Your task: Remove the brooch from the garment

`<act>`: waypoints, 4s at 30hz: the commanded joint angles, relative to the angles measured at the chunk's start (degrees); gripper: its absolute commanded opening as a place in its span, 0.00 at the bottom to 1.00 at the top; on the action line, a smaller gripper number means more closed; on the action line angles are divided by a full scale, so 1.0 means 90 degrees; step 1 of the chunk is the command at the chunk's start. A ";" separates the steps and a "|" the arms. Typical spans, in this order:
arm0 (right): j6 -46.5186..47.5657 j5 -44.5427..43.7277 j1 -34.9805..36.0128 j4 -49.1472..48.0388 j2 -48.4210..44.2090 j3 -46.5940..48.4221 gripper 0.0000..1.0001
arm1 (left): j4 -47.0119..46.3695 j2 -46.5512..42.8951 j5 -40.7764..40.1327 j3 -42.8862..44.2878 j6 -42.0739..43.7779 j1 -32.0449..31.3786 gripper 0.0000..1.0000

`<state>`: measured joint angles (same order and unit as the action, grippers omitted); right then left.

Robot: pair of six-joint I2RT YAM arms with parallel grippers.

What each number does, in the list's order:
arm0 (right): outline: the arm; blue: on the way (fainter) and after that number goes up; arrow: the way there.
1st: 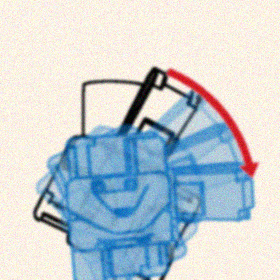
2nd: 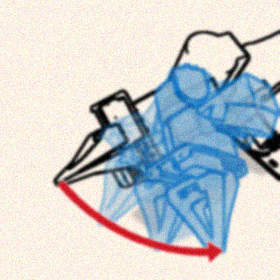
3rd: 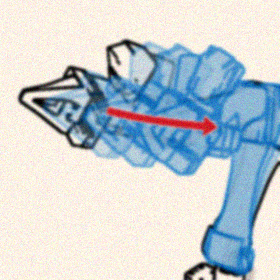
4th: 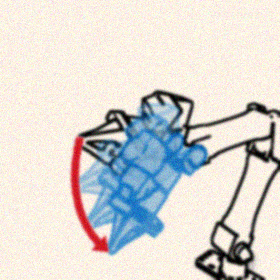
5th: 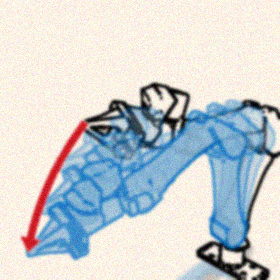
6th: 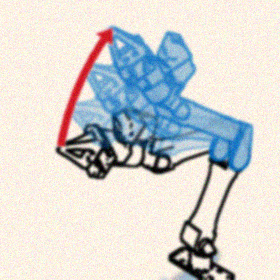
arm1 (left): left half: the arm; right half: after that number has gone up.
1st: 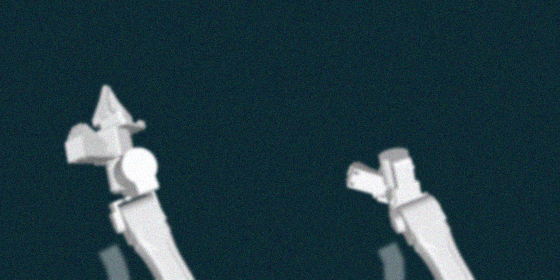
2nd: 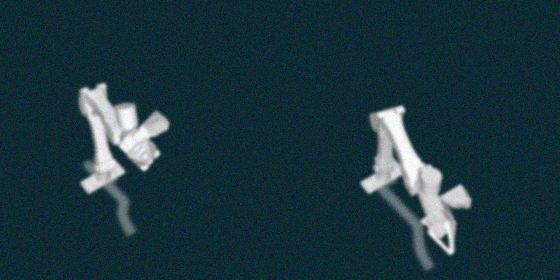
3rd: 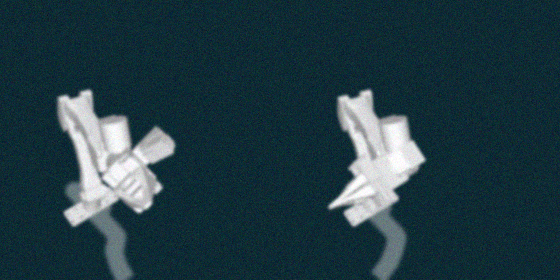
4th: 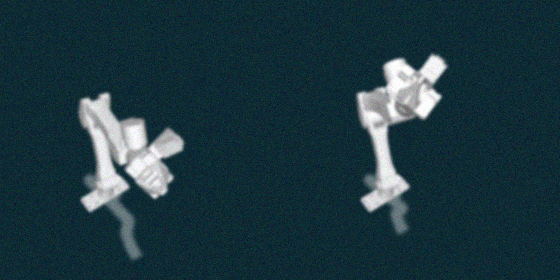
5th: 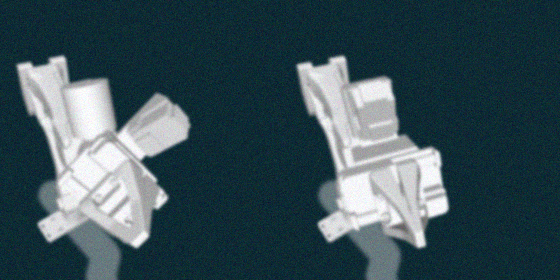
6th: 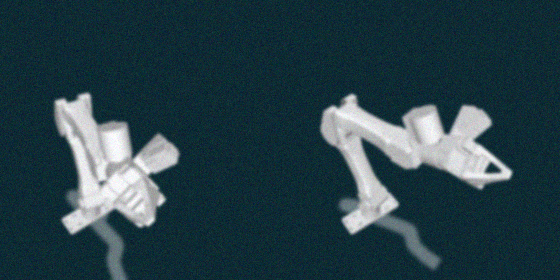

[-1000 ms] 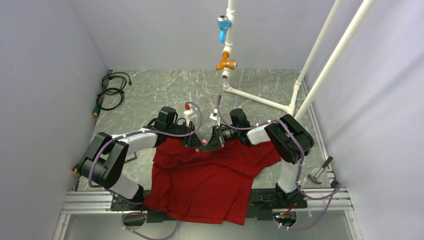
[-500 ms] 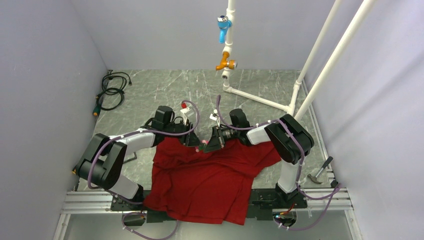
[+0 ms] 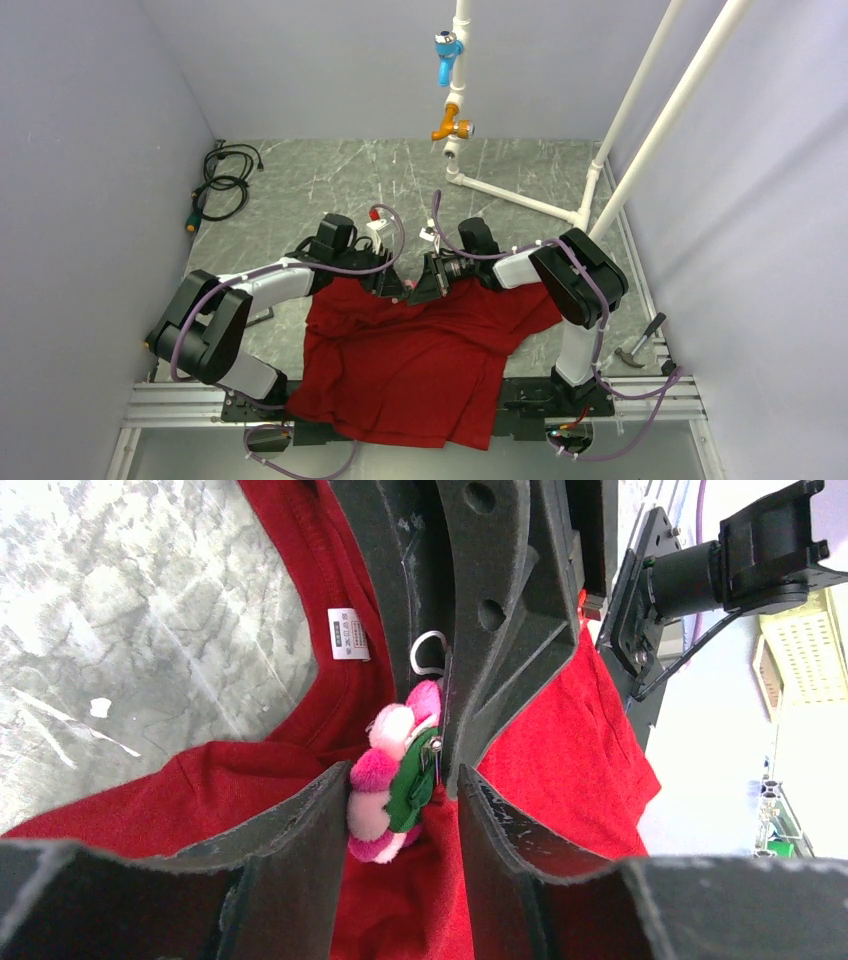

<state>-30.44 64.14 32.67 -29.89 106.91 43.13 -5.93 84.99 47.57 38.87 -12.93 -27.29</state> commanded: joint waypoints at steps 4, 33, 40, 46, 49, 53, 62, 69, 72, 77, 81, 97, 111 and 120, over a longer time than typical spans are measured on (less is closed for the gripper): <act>-0.0015 -0.0027 -0.0026 -0.0257 -0.0247 0.0136 0.00 | 0.0148 0.0019 -0.0280 0.0359 0.0106 -0.0178 0.45; 0.0011 -0.0164 -0.0124 -0.0322 -0.0433 -0.0047 0.00 | 0.0106 0.0085 -0.0081 0.0470 -0.0075 -0.0132 0.49; 0.0023 -0.0211 -0.0126 -0.0266 -0.0375 -0.0006 0.00 | -0.0133 -0.0200 -0.0106 0.0248 -0.0090 0.0019 0.47; -0.0001 -0.0232 -0.0131 -0.0252 -0.0356 0.0005 0.00 | 0.0167 -0.0242 -0.0380 0.0385 0.0042 -0.0104 0.45; -0.0012 -0.0261 -0.0133 -0.0243 -0.0369 0.0002 0.00 | 0.0308 -0.0157 -0.0490 0.0485 0.0057 -0.0181 0.46; -0.0075 -0.0255 -0.0131 -0.0310 -0.0398 -0.0010 0.00 | 0.0458 0.0008 -0.0627 0.0608 0.0011 -0.0239 0.42; -0.0105 -0.0291 -0.0124 -0.0367 -0.0514 -0.0055 0.00 | 0.0505 0.0219 -0.0571 0.0806 -0.0068 -0.0295 0.25; -0.0122 -0.0315 -0.0143 -0.0347 -0.0478 -0.0027 0.00 | 0.0277 0.0105 -0.0223 0.0604 -0.0152 -0.0246 0.39; -0.0150 -0.0301 -0.0153 -0.0367 -0.0453 -0.0035 0.00 | 0.0014 -0.0018 -0.0023 0.0445 -0.0202 -0.0239 0.44; -0.0177 -0.0288 -0.0163 -0.0444 -0.0453 -0.0050 0.00 | -0.0211 -0.0009 0.0059 0.0373 -0.0340 -0.0268 0.44; -0.0216 -0.0252 -0.0163 -0.0529 -0.0476 -0.0088 0.00 | 0.0006 0.0088 -0.0158 0.0483 -0.0155 -0.0303 0.40; -0.0261 -0.0242 -0.0226 -0.0615 -0.0517 -0.0145 0.00 | 0.0219 0.0135 -0.0143 0.0505 -0.0005 -0.0274 0.26; -0.0331 -0.0219 -0.0224 -0.0736 -0.0506 -0.0161 0.00 | 0.0114 0.0146 -0.0231 0.0569 -0.0058 -0.0403 0.42; -0.0388 -0.0202 -0.0237 -0.0867 -0.0614 -0.0242 0.00 | 0.0512 0.0400 -0.0642 0.0816 0.0040 -0.0435 0.27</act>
<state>-33.69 61.98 30.79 -32.51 104.86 40.75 -3.31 87.74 42.68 44.10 -13.61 -30.28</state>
